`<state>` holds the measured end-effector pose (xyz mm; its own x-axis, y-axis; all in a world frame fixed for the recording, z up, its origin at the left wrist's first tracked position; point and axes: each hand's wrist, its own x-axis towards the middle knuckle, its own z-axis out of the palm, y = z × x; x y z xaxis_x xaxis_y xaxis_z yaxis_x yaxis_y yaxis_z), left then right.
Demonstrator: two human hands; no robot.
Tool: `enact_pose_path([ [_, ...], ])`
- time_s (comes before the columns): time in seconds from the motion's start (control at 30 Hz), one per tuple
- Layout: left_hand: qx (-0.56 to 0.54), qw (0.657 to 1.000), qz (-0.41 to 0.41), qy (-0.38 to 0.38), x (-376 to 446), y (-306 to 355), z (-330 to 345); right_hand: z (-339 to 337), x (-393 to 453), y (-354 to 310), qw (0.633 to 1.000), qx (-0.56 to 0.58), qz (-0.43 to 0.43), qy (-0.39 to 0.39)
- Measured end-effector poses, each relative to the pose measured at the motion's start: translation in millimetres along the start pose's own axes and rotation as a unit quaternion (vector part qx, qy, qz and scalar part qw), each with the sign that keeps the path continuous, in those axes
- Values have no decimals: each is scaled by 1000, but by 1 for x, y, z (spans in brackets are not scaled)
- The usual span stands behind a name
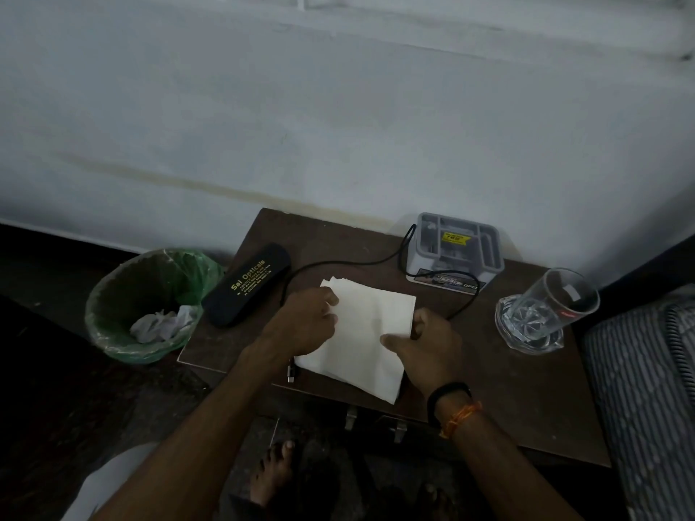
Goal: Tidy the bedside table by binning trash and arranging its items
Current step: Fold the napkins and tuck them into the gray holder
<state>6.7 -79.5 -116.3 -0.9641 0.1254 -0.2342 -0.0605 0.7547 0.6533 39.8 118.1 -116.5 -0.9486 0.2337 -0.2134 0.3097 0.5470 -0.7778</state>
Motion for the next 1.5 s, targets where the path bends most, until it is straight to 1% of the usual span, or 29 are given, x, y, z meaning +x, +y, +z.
enact_pose_path([
  [0.1, -27, 999, -33, 7, 2, -2, -8, -1, 4, 2, 1000, 23, 2, -1],
  [0.23, -59, 994, -80, 50, 6, -10, -19, -12, 18, 10, 992, 115, 59, -9],
  [0.33, -130, 985, -108, 26, 5, -10, -21, -22, 24, 14, 977, 182, 102, -30],
  [0.43, -151, 982, -114, -14, 6, -7, -18, -29, 26, 13, 964, 227, 130, -46],
  [0.57, -153, 980, -126, -23, 6, -5, -15, -28, 27, 14, 958, 246, 139, -45],
  [0.77, -148, 981, -119, -40, 6, -3, -14, -21, 24, 14, 944, 285, 150, -71],
  [0.97, -213, 966, -138, -47, 7, 8, -12, -20, 23, 13, 943, 293, 144, -56],
  [1.07, -211, 967, -139, -27, 7, 12, -13, -29, 26, 8, 935, 314, 153, -60],
  [1.13, -216, 967, -131, -5, 6, 15, -13, -38, 29, 4, 926, 335, 152, -85],
  [1.2, -266, 956, -126, -4, 1, 21, -16, -46, 31, 3, 908, 370, 141, -135],
  [1.23, -309, 943, -122, -18, -2, 25, -17, -49, 31, 3, 899, 384, 131, -162],
  [1.3, -411, 903, -106, -62, -5, 33, -19, -52, 30, 2, 890, 396, 109, -198],
  [1.37, -476, 871, -85, -87, -9, 42, -20, -50, 28, 0, 891, 396, 85, -204],
  [1.43, -497, 860, -67, -90, -10, 46, -16, -44, 23, -4, 896, 393, 73, -193],
  [1.5, -494, 862, -73, -81, -11, 48, -9, -37, 18, -7, 895, 399, 81, -180],
])
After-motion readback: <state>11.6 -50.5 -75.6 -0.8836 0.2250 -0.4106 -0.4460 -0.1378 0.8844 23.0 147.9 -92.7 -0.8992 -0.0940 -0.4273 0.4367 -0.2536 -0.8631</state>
